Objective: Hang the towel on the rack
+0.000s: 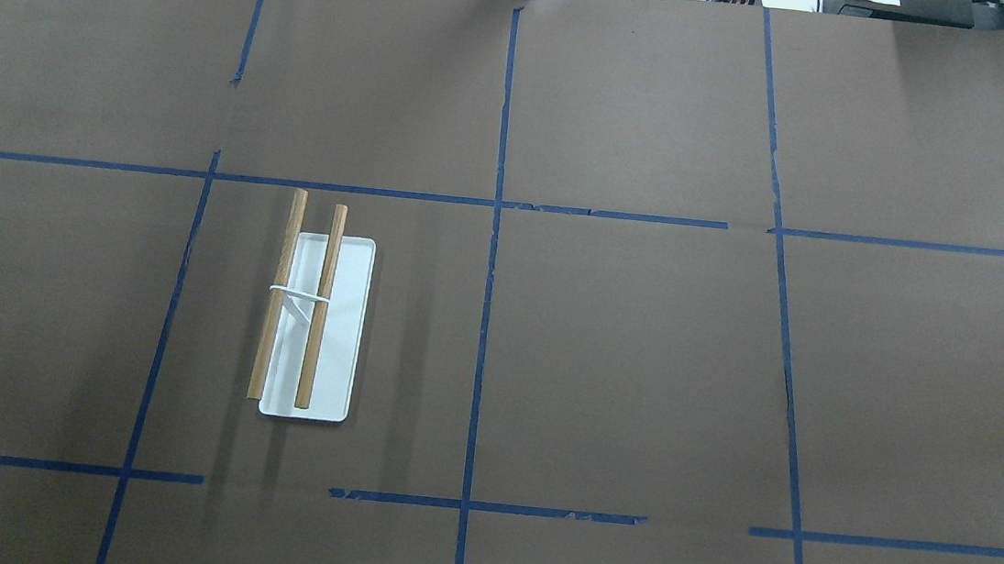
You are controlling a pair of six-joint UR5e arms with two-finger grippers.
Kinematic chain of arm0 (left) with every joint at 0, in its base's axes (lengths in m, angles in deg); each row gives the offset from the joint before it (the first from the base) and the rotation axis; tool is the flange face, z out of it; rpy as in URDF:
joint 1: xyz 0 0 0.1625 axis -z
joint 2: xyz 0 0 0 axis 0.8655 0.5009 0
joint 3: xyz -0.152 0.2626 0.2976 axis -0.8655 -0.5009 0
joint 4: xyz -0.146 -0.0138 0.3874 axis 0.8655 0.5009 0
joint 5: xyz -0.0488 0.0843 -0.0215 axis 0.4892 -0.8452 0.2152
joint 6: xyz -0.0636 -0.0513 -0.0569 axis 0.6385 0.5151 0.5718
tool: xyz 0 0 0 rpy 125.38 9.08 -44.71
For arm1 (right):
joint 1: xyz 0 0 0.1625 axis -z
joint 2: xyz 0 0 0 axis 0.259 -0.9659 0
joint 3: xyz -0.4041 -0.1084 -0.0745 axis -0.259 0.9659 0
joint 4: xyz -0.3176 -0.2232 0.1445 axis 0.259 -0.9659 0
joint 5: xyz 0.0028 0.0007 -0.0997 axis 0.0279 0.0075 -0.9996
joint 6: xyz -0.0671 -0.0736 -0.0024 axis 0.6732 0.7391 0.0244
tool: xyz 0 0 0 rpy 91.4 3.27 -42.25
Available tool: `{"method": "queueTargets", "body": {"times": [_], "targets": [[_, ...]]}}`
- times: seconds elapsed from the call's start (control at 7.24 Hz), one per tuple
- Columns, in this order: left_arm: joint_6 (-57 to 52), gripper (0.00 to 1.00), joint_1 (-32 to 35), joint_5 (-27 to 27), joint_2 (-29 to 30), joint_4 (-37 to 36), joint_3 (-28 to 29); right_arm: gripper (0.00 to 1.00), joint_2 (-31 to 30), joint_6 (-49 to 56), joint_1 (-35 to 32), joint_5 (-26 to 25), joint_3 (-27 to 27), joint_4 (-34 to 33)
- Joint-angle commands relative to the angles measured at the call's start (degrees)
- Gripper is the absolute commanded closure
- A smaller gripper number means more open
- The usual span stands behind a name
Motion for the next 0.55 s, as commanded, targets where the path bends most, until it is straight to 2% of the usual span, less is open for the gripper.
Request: {"method": "queueTargets", "body": {"times": [0.0, 0.28, 0.41], "targets": [[0.0, 0.00, 0.0, 0.0, 0.1, 0.0, -0.1, 0.00, 0.1, 0.2, 0.1, 0.3, 0.4, 0.0], [0.0, 0.00, 0.0, 0.0, 0.1, 0.0, 0.0, 1.00, 0.3, 0.2, 0.6, 0.5, -0.2, 0.0], [0.0, 0.00, 0.0, 0.0, 0.1, 0.0, 0.0, 1.00, 1.0, 0.5, 0.6, 0.9, -0.3, -0.1]]}}
